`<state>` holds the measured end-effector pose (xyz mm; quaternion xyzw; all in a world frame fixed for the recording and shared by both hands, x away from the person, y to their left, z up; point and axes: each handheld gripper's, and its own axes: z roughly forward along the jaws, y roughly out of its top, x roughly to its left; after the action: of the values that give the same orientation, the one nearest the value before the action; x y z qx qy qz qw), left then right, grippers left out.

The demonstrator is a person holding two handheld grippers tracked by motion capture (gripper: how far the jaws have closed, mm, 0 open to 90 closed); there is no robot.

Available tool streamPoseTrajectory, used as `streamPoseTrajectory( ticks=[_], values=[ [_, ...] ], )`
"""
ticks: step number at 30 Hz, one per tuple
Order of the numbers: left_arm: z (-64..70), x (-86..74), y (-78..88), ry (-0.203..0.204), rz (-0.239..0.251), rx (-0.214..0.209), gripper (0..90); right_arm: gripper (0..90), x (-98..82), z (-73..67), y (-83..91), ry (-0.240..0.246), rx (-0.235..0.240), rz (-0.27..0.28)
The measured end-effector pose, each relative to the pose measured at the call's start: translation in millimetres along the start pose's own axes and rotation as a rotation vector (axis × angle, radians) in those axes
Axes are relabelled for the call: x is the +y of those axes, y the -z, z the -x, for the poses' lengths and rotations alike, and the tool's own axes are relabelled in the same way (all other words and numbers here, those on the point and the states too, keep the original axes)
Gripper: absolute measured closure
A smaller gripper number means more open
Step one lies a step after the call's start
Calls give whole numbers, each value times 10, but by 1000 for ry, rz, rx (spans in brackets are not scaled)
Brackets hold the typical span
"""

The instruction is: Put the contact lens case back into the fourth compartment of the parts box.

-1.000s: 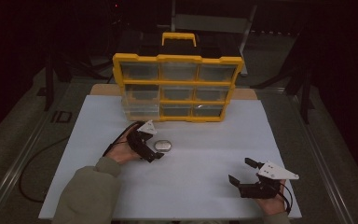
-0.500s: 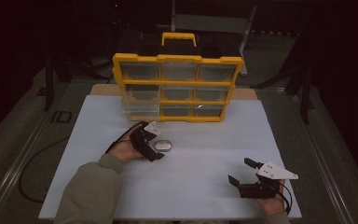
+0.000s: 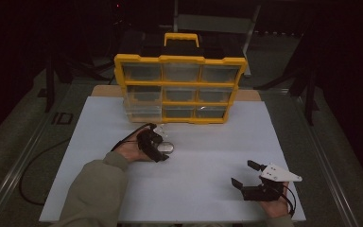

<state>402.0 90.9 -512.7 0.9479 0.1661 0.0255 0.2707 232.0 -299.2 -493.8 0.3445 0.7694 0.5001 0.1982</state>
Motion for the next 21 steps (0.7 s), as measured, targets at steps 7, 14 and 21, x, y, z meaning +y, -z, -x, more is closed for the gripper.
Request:
streamPoseTrajectory(
  ticks=[7,14,21],
  values=[
    [-29,2,2,-11,4,-12,343,78,-4,0,-10,3,1,-4],
    [-29,49,-50,-36,-11,12,354,78,-7,-2,-15,2,1,-7],
    [-45,70,-50,-41,-18,6,395,78,-11,-5,-23,2,7,-10]
  ],
)
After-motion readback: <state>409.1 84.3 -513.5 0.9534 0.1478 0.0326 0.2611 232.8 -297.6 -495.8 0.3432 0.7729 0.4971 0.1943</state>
